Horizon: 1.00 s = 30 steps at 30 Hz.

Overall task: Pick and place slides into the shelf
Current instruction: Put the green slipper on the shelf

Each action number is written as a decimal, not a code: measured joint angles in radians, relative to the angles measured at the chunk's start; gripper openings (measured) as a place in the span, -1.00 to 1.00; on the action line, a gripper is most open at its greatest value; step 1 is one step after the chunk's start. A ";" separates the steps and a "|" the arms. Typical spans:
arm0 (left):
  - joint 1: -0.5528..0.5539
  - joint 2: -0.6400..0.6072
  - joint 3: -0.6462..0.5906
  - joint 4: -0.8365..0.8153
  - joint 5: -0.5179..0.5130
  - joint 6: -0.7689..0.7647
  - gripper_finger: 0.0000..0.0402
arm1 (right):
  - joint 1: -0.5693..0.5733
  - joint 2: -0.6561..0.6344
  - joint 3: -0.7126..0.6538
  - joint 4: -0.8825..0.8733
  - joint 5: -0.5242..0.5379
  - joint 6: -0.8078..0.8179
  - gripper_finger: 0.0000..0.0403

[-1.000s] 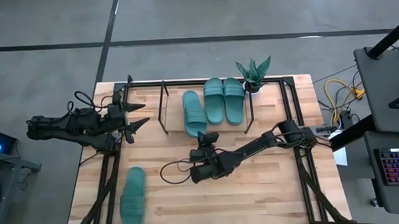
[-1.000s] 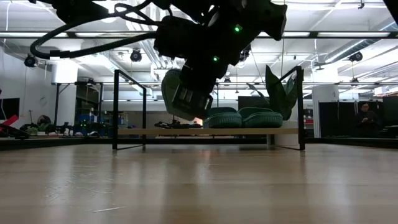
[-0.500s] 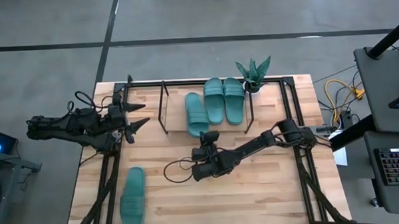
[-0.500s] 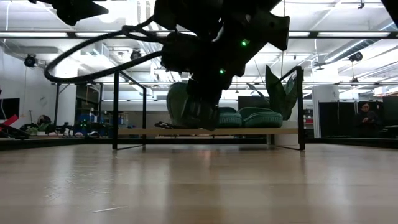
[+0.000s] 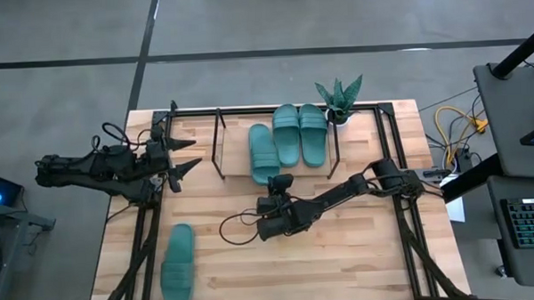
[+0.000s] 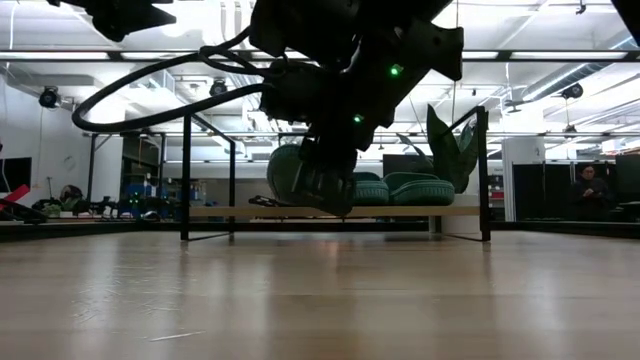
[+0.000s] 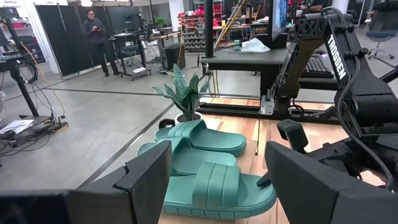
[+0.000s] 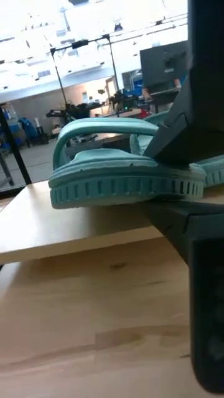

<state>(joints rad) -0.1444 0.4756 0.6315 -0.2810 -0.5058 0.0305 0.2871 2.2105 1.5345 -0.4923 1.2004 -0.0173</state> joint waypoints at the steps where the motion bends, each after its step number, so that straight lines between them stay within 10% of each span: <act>1: 0.000 0.000 0.000 0.000 0.000 0.000 0.21 | -0.002 0.000 0.000 0.001 -0.011 -0.002 -0.59; 30: 0.000 0.008 -0.001 -0.017 0.000 -0.001 0.21 | -0.032 -0.010 0.092 -0.216 -0.291 0.175 -0.06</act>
<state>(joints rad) -0.1444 0.4840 0.6304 -0.2977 -0.5060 0.0295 0.2546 2.2004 1.6261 -0.7081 0.9090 0.1577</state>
